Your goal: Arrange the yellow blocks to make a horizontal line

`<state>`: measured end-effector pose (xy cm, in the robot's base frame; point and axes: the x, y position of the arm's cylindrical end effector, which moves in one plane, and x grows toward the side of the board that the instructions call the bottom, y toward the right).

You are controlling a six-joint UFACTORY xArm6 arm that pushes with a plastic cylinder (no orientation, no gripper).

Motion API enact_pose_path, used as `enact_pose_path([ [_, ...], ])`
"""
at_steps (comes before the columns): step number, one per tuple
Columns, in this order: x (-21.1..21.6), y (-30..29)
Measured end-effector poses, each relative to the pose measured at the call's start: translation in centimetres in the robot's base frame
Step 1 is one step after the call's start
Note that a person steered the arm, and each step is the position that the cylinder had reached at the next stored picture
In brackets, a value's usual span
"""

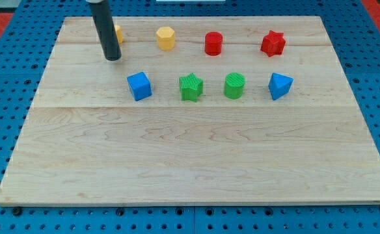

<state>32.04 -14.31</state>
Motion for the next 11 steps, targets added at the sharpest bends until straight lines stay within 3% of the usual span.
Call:
enact_pose_path([
  [1, -2.5, 3.2],
  [2, -8.4, 3.0],
  [4, -9.0, 9.1],
  [5, -8.8, 8.7],
  [6, -6.9, 3.9],
  [8, -11.7, 1.3],
  [9, -11.7, -4.8],
  [11, -9.8, -7.2],
])
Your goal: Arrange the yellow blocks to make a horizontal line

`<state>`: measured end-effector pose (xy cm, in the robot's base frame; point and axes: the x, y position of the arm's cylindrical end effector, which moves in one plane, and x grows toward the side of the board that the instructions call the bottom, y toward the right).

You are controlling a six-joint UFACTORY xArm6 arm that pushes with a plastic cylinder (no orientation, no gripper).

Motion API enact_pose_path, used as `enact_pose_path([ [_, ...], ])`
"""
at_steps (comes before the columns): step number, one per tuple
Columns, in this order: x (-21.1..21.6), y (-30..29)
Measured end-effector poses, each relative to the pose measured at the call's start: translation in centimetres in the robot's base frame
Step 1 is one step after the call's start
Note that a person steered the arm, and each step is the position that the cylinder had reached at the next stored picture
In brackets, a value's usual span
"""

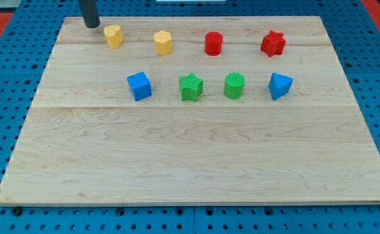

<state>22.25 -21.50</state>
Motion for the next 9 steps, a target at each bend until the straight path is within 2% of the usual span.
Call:
enact_pose_path([
  [2, -1.7, 4.8],
  [5, 2.6, 2.7],
  [8, 4.3, 3.0],
  [9, 6.6, -0.8],
])
